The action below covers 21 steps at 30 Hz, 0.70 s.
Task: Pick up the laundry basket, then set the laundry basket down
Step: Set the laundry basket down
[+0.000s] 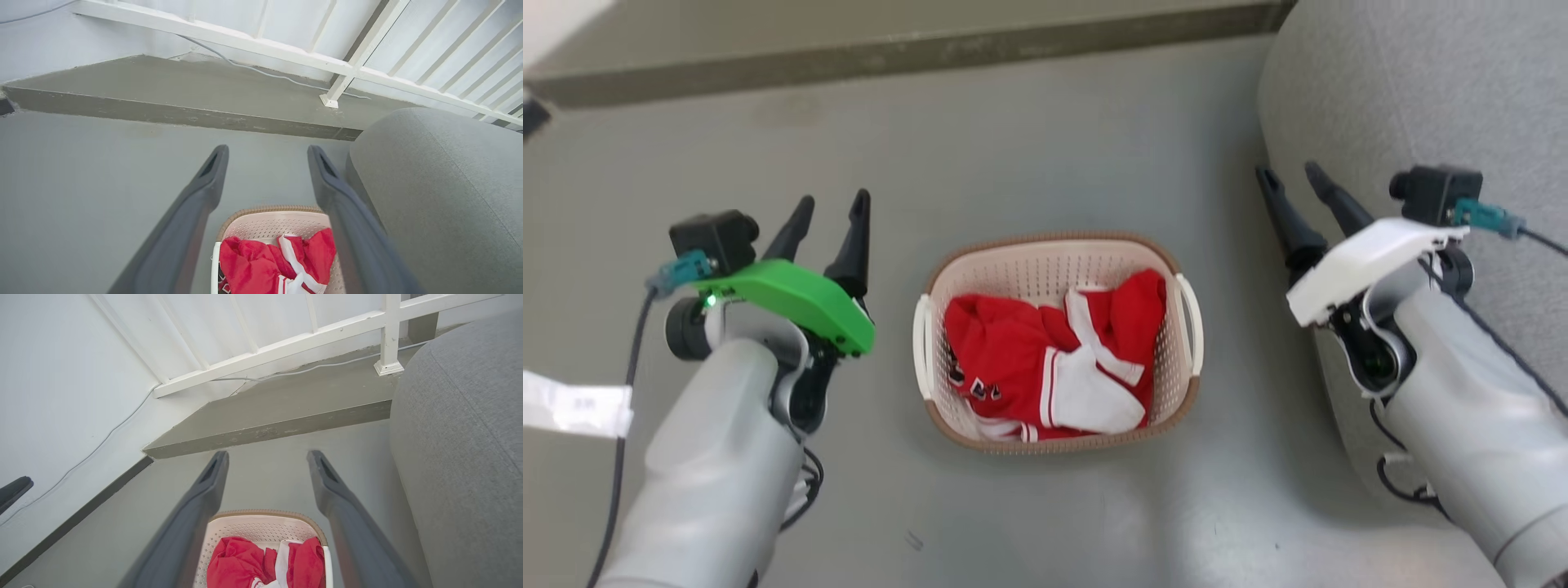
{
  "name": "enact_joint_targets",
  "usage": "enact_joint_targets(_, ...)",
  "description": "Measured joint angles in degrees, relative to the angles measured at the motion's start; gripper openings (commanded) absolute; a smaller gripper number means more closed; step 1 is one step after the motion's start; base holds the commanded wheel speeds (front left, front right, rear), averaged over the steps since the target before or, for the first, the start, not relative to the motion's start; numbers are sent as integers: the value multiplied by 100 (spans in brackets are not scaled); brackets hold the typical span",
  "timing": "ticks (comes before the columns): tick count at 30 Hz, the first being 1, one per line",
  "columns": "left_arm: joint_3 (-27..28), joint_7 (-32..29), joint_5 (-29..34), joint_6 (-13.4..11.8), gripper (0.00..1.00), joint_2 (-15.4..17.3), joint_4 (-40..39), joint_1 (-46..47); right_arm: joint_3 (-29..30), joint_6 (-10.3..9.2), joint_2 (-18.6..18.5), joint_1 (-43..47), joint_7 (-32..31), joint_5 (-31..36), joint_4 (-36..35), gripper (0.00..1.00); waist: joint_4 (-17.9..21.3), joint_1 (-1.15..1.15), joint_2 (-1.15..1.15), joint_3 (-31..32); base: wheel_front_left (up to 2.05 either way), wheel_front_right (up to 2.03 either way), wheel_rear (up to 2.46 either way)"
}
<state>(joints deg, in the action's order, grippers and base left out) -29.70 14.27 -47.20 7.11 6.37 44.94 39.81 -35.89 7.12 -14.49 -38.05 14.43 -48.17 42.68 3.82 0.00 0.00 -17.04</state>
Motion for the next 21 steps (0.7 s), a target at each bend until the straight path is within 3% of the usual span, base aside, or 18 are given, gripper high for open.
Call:
enact_joint_targets(13,561,0,645,0,100,10,-1046,-1102,630,-77,1,851,0,754,-932,100,-39,0,0,900,0,0,0)
enact_joint_targets(21,899,0,1039,-112,100,16,-1668,-1611,1062,-270,2,1299,1,1155,-1618,100,-76,0,0,1235,0,0,0)
